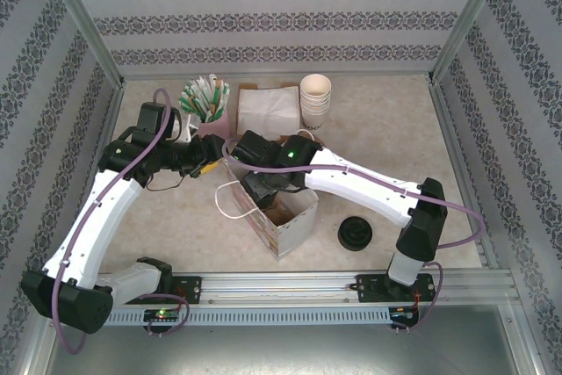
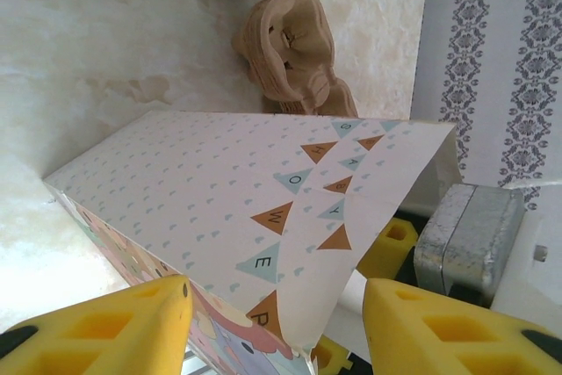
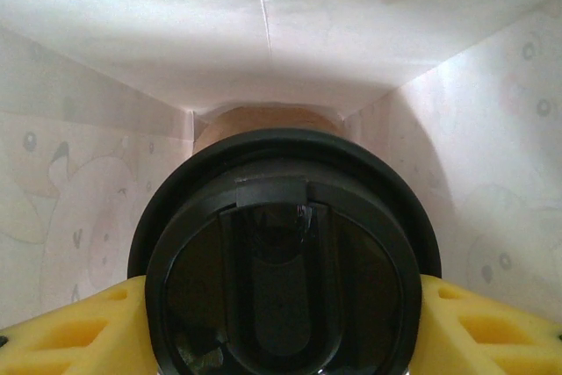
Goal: Pack the takeout coffee
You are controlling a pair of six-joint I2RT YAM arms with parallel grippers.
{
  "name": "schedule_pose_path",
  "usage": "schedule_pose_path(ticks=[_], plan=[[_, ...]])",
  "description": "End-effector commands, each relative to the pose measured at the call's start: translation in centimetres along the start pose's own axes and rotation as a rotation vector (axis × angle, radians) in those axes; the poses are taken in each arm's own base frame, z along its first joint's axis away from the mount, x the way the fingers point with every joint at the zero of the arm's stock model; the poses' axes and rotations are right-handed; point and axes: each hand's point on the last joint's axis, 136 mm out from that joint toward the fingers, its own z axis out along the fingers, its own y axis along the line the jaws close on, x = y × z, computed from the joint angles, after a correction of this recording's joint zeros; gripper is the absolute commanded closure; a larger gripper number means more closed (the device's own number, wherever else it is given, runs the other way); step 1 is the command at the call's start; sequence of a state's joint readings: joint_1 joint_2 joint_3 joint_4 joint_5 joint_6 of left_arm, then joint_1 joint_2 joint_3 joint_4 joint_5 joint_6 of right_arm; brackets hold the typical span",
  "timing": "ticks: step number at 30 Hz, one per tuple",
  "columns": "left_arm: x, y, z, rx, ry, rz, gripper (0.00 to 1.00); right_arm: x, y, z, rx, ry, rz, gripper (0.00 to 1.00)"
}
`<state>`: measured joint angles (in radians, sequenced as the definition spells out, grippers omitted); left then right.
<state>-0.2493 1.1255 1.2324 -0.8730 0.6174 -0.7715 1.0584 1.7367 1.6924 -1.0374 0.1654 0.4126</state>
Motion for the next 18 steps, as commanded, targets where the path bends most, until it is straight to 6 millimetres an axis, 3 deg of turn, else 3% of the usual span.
schedule_pose_path(ticks=[1, 12, 18], plan=[[-0.2, -0.2, -0.2, 0.011, -0.036, -0.014, 0.45, 0.6, 0.5, 0.8, -0.002, 0.022, -0.026, 0.45], [-2.8, 0.1, -2.0, 0.017, -0.256, -0.036, 0.43, 0.6, 0.6, 2.0, 0.013, 0.041, -0.044, 0.46], [-3.9, 1.9, -1.9, -0.019, -0.328, -0.129, 0.44, 0.6, 0.5, 2.5, 0.026, 0.048, -0.054, 0.46]])
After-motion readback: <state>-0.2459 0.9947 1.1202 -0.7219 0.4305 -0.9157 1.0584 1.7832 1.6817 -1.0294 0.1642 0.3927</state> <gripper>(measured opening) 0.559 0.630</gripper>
